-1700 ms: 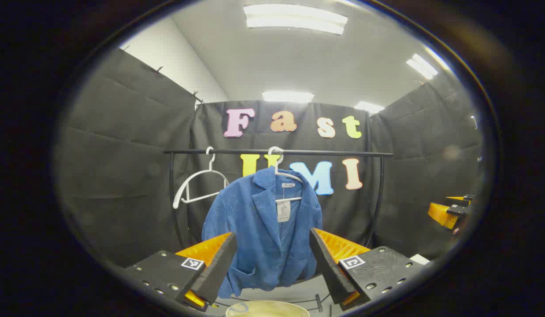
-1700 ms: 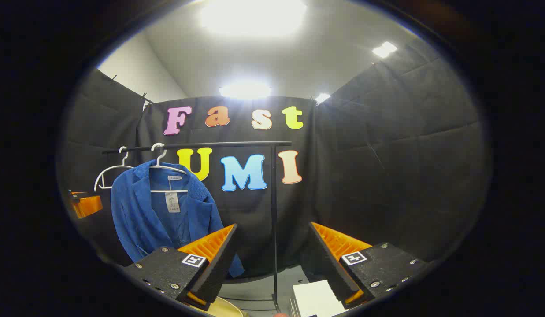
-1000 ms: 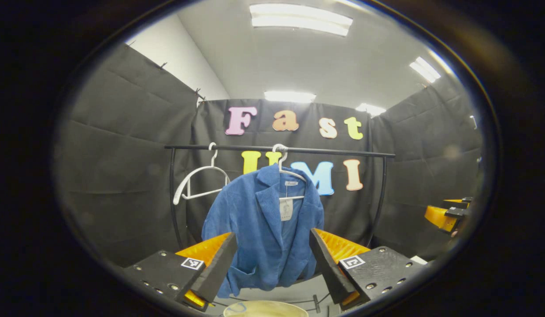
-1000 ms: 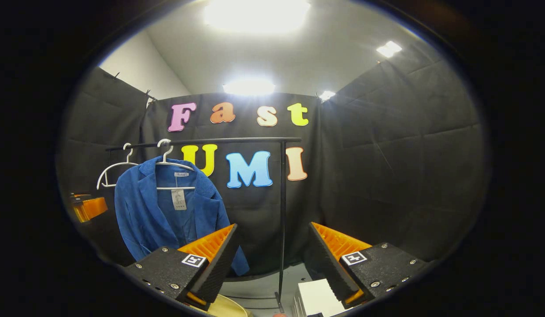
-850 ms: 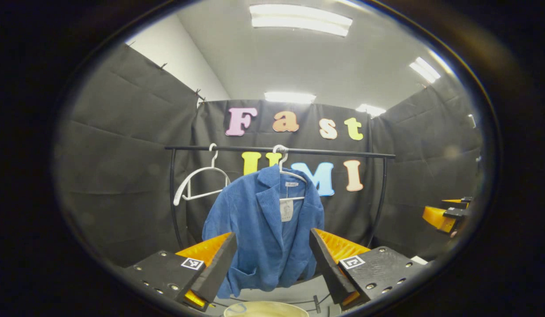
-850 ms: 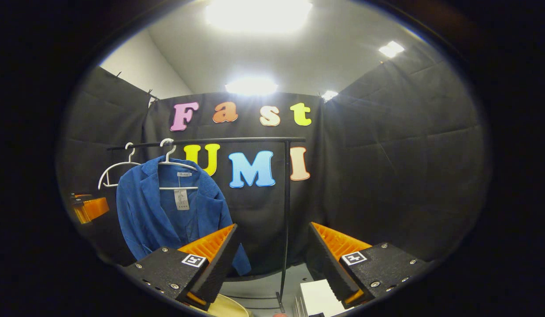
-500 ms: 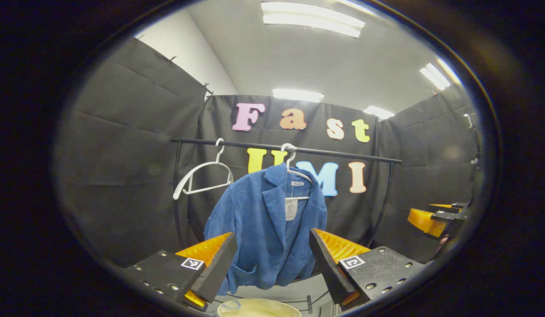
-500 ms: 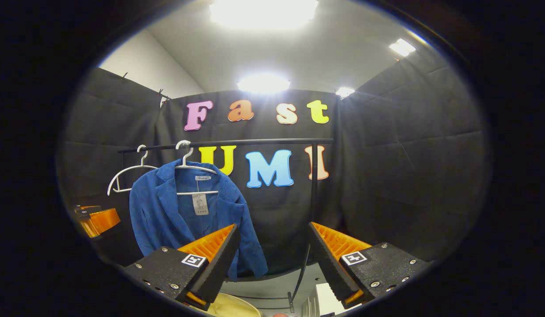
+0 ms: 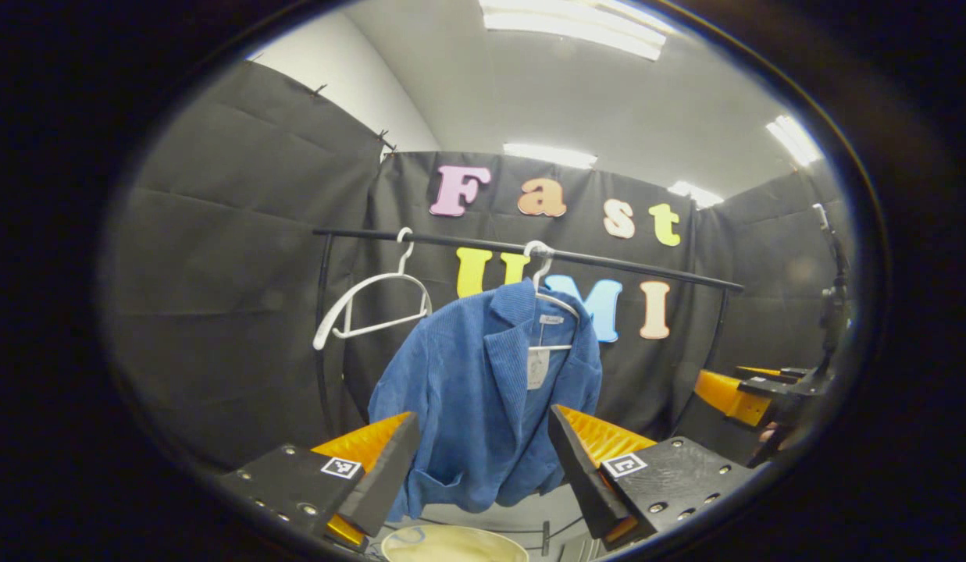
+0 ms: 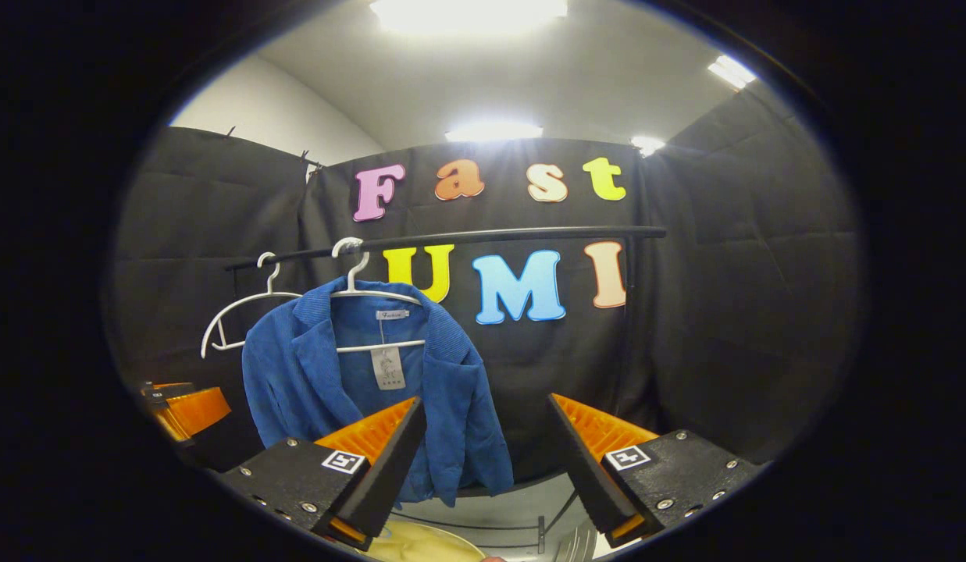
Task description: Grasp the clothes on the hanger with both hands and then place them into the laundry hamper below.
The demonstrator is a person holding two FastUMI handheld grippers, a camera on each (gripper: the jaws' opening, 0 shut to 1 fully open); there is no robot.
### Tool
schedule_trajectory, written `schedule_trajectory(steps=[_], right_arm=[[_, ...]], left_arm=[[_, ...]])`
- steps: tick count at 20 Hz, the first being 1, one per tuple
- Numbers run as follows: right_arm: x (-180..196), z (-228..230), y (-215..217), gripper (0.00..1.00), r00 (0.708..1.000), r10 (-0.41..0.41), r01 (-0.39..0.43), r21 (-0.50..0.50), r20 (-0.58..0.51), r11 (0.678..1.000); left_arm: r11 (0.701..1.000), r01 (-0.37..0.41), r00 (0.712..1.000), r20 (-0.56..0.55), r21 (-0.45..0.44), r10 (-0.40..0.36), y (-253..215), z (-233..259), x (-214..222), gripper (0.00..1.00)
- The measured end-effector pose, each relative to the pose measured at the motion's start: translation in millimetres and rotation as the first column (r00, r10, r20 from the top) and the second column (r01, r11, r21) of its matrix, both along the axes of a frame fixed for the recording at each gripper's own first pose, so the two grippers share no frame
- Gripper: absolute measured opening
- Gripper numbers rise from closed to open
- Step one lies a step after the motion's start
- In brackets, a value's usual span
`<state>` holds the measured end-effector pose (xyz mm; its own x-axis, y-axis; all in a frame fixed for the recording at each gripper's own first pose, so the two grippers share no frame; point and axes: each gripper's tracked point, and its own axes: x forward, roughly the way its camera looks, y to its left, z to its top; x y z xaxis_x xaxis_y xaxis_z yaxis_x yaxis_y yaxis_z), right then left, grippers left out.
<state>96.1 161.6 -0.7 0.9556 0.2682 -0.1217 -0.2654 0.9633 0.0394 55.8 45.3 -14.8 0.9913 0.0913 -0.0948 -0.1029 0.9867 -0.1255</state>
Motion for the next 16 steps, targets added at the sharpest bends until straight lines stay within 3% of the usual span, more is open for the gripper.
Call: schedule_trajectory(steps=[7, 16], right_arm=[[65, -37, 39, 0.96, 0.991, 0.101, -0.1, 0.016, -0.092, 0.995], [145, -86, 87, 0.95, 0.951, 0.227, -0.21, 0.099, -0.212, 0.973]], left_arm=[[1.0, -0.006, 1.0, -0.02, -0.01, 0.006, -11, -1, 63, 0.95], [0.993, -0.118, 0.989, -0.086, 0.0, 0.118, -17, -35, 153, 0.94]])
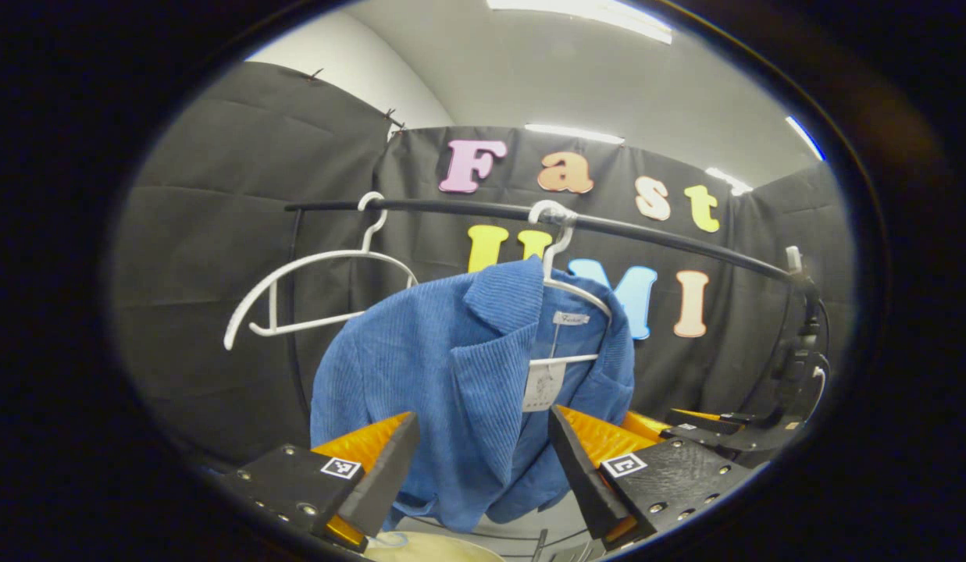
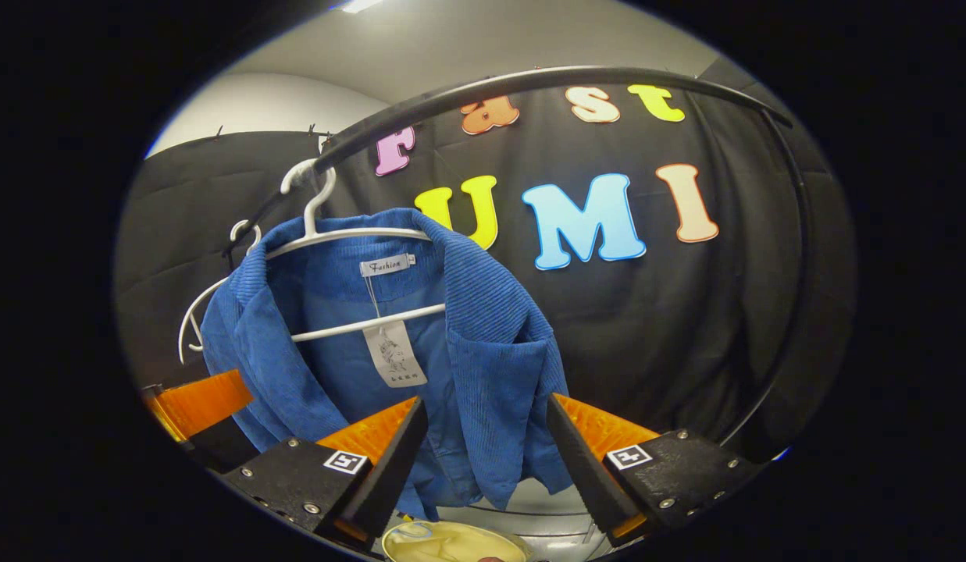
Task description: Grasp the clothes on the hanger with both hands and then place them into the laundry hamper below.
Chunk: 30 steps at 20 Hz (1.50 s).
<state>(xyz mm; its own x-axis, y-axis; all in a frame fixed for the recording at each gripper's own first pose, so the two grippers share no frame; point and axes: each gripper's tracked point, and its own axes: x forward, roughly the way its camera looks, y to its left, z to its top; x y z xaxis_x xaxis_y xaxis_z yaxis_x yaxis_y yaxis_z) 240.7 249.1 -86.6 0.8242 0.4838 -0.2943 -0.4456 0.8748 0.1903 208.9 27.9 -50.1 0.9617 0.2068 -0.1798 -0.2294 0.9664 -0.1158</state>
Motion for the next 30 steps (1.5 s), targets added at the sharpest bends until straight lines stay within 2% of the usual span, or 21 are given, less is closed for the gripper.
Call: schedule_trajectory(steps=[4, 8, 12, 15, 17, 19, 20, 21, 22, 23, 24, 25, 26, 27, 28, 30], right_arm=[[24, -17, 18, 0.95, 0.998, 0.039, -0.038, 0.04, -0.04, 0.999], [42, -26, 29, 0.95, 0.996, 0.056, -0.051, 0.069, -0.068, 0.996], [61, -24, 34, 0.95, 0.998, 0.042, -0.039, 0.066, -0.045, 0.997], [71, -22, 37, 0.95, 0.999, 0.047, -0.046, 0.055, -0.022, 0.997], [73, -21, 40, 0.94, 0.998, 0.057, -0.056, 0.056, -0.014, 0.997], [69, -21, 46, 0.86, 0.997, 0.081, -0.08, 0.066, -0.01, 0.995], [68, -21, 45, 0.7, 0.996, 0.088, -0.087, 0.067, -0.011, 0.994], [68, -23, 45, 0.65, 0.995, 0.093, -0.092, 0.064, -0.019, 0.994], [68, -24, 46, 0.42, 0.995, 0.099, -0.096, 0.07, -0.031, 0.993], [69, -25, 46, 0.34, 0.994, 0.097, -0.094, 0.072, -0.046, 0.993], [68, -27, 47, 0.17, 0.992, 0.109, -0.105, 0.072, -0.057, 0.992], [67, -25, 51, 0.12, 0.989, 0.139, -0.134, 0.075, -0.057, 0.988], [62, -22, 56, 0.04, 0.985, 0.165, -0.161, 0.081, -0.05, 0.984], [58, -20, 59, 0.02, 0.979, 0.196, -0.191, 0.081, -0.053, 0.978], [52, -19, 63, 0.0, 0.973, 0.225, -0.22, 0.083, -0.055, 0.972], [55, -15, 61, 0.0, 0.977, 0.211, -0.207, 0.1, -0.04, 0.973]], left_arm=[[1.0, -0.024, 1.0, -0.009, -0.019, 0.023, -6, -10, 32, 0.95], [0.995, -0.088, 0.996, 0.0, 0.039, 0.088, -1, -8, 53, 0.94], [0.982, -0.162, 0.985, -0.039, 0.096, 0.166, 11, -17, 66, 0.94], [0.973, -0.209, 0.976, -0.034, 0.093, 0.213, 21, -18, 74, 0.94], [0.972, -0.222, 0.974, -0.019, 0.081, 0.224, 23, -17, 77, 0.95], [0.972, -0.224, 0.974, -0.01, 0.075, 0.225, 27, -18, 79, 0.94], [0.967, -0.243, 0.97, -0.007, 0.079, 0.244, 33, -17, 75, 0.8], [0.966, -0.246, 0.969, -0.004, 0.076, 0.247, 36, -18, 72, 0.65], [0.967, -0.246, 0.969, 0.0, 0.069, 0.246, 37, -17, 69, 0.5], [0.967, -0.247, 0.969, 0.005, 0.058, 0.248, 39, -18, 67, 0.35], [0.98, -0.199, 0.98, 0.021, 0.024, 0.198, 32, -17, 68, 0.12], [0.99, -0.143, 0.989, 0.027, -0.004, 0.144, 20, -17, 70, 0.08], [0.993, -0.121, 0.992, 0.027, -0.009, 0.122, 20, -19, 67, 0.09], [0.994, -0.113, 0.993, 0.034, -0.004, 0.113, 20, -21, 60, 0.08], [0.997, -0.082, 0.996, 0.037, -0.013, 0.082, 18, -15, 63, 0.01], [0.998, -0.067, 0.997, 0.029, -0.004, 0.067, 17, -16, 63, 0.01]])
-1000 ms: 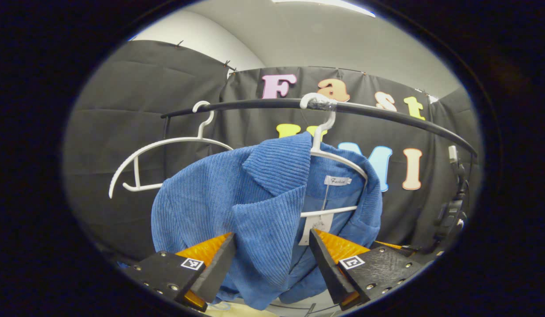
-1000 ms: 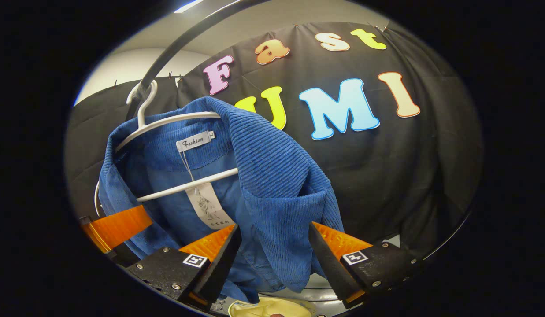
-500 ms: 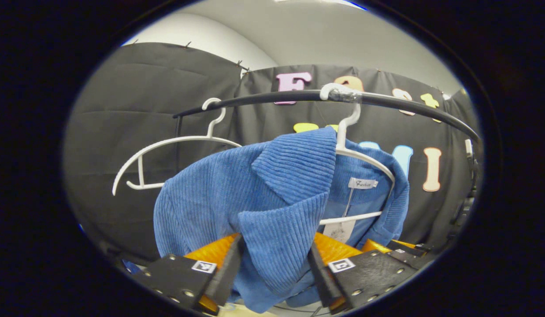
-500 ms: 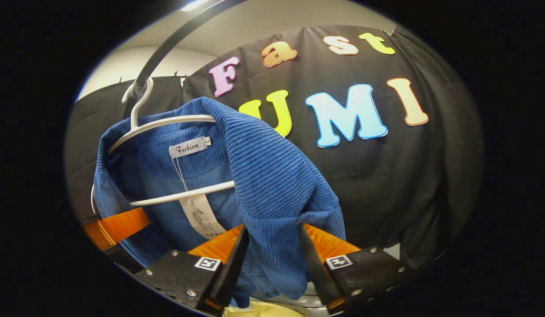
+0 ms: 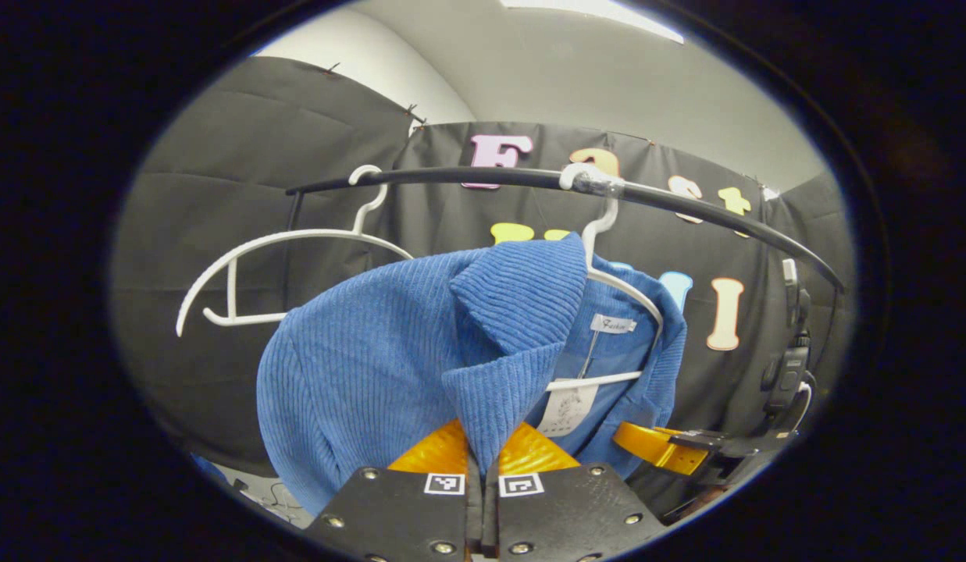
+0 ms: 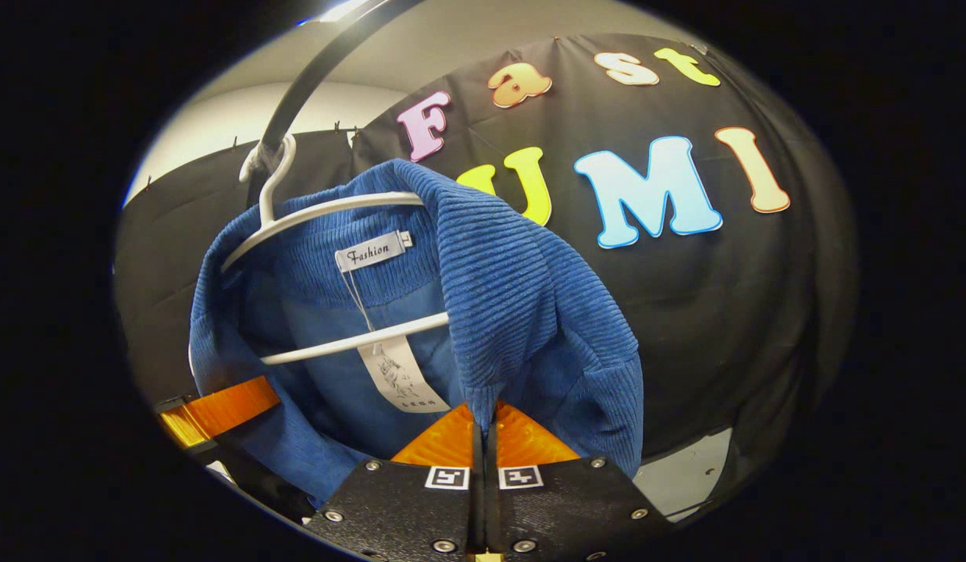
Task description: Grasp the clothes on the hanger with both hands and then place them into the laundry hamper below.
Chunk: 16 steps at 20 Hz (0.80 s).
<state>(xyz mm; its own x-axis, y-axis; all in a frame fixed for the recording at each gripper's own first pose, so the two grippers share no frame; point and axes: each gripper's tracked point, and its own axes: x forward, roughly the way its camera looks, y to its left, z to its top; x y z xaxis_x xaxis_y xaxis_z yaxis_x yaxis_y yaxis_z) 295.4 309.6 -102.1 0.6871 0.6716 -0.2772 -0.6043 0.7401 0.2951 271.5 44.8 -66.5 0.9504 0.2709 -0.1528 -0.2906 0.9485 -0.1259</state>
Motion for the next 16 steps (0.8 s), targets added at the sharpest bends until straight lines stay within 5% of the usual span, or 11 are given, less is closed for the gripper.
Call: schedule_trajectory(steps=[9, 16], right_arm=[[-7, 15, -23, 0.0, 0.999, -0.036, 0.036, 0.004, 0.02, 0.999], [10, 33, -44, 0.0, 0.991, -0.124, 0.122, 0.036, 0.055, 0.992]], left_arm=[[0.999, 0.04, 0.99, 0.131, 0.024, -0.043, -9, 51, -31, 0.02], [1.0, -0.01, 0.982, 0.187, -0.025, 0.015, 23, 73, -52, 0.01]])
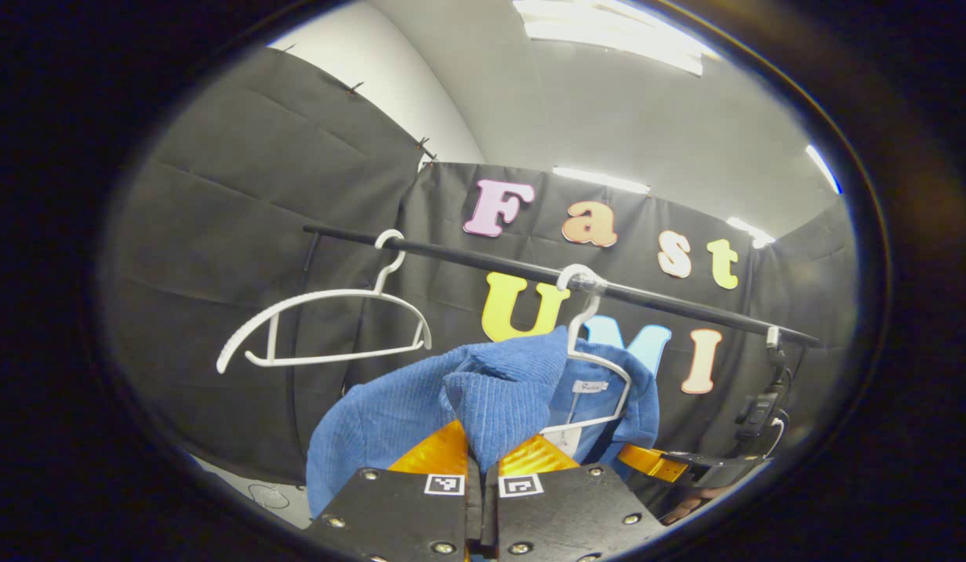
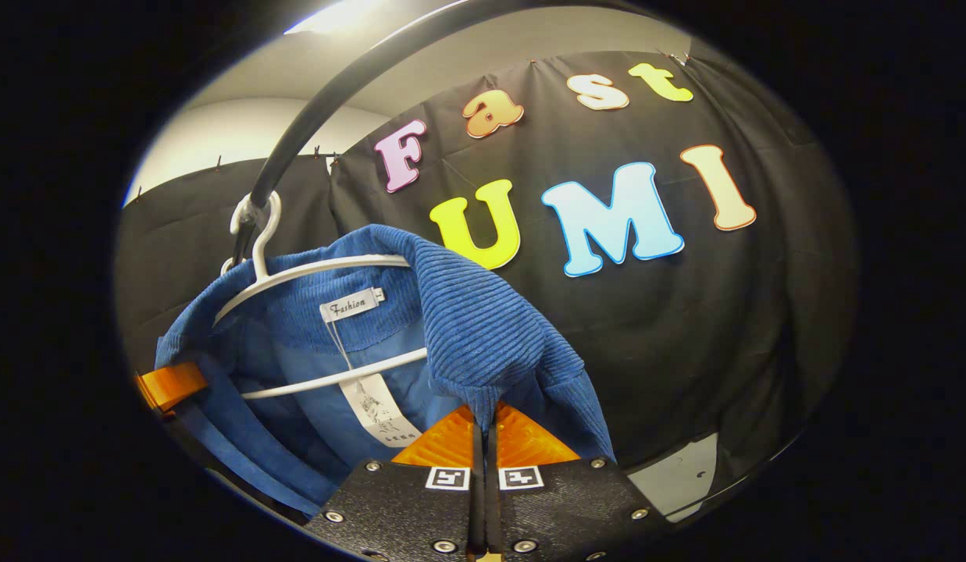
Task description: Grasp the clothes on the hanger with both hands and then place them into the laundry hamper below.
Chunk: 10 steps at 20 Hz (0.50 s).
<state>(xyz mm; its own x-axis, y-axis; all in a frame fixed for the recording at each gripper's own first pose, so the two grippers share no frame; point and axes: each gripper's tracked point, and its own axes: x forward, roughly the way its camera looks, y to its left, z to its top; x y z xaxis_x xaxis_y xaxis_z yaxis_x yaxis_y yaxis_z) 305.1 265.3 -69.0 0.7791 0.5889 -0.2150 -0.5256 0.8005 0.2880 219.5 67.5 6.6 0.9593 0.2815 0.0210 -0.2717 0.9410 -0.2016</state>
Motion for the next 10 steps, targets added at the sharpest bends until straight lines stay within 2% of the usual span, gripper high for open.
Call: schedule_trajectory(steps=[4, 6, 10], right_arm=[[18, 12, -12, 0.0, 0.997, -0.061, 0.061, 0.013, 0.047, 0.998], [28, 19, -15, 0.0, 0.993, -0.093, 0.092, 0.023, 0.071, 0.996], [39, 27, -11, 0.0, 0.984, -0.127, 0.126, 0.015, 0.129, 0.992]], left_arm=[[0.998, -0.055, 0.998, 0.029, 0.039, 0.054, 21, 19, -6, 0.0], [0.991, -0.107, 0.994, 0.029, 0.076, 0.106, 40, 22, -14, 0.0], [0.982, -0.164, 0.986, 0.044, 0.09, 0.161, 61, 36, -22, 0.0]])
